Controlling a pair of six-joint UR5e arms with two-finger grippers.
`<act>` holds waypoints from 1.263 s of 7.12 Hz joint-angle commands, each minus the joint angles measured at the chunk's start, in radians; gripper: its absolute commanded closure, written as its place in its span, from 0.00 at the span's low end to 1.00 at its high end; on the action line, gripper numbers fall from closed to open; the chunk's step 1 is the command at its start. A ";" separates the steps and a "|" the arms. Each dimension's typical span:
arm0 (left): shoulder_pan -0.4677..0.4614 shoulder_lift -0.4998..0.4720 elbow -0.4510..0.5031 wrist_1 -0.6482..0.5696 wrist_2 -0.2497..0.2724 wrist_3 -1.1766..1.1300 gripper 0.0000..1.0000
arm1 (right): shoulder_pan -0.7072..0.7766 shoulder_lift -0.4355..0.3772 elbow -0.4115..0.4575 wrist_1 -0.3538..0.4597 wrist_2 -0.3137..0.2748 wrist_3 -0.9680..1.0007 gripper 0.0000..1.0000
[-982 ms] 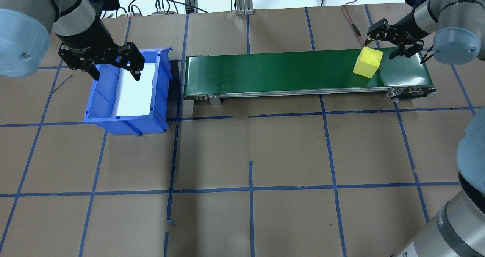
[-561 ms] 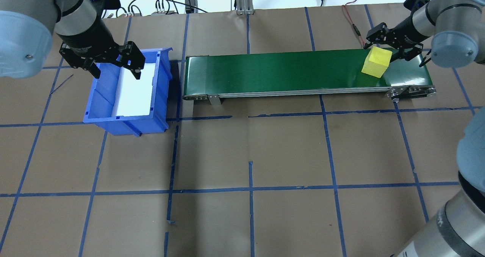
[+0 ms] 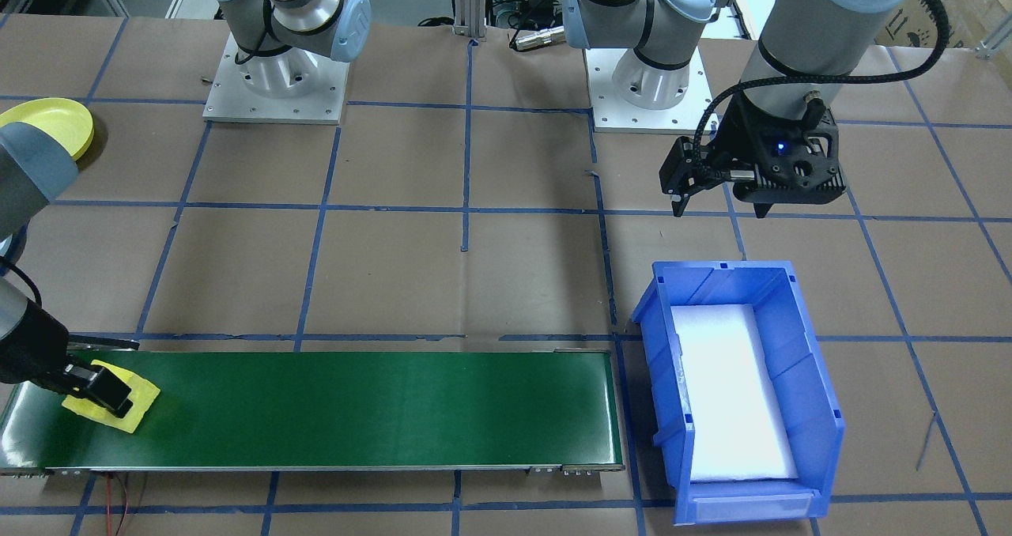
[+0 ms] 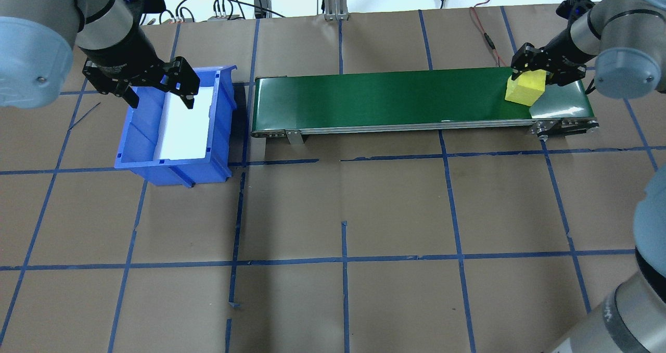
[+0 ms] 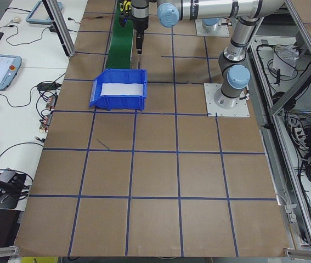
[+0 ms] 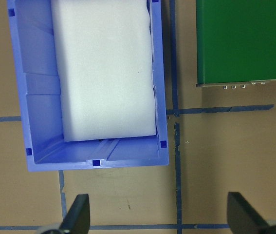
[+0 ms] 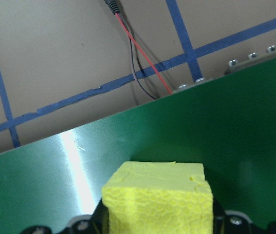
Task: Move block left to right into plate
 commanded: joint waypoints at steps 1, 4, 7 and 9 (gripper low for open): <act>0.000 0.000 -0.001 0.000 0.001 -0.003 0.00 | -0.063 -0.075 0.026 0.049 -0.150 -0.159 0.62; -0.001 -0.001 -0.001 -0.002 0.001 -0.003 0.00 | -0.386 -0.256 0.191 0.156 -0.276 -0.436 0.61; 0.000 -0.001 -0.001 0.000 0.000 -0.001 0.00 | -0.690 -0.364 0.374 0.161 -0.295 -0.646 0.61; 0.000 -0.002 -0.001 0.000 0.000 -0.003 0.00 | -0.871 -0.361 0.402 0.164 -0.292 -0.713 0.61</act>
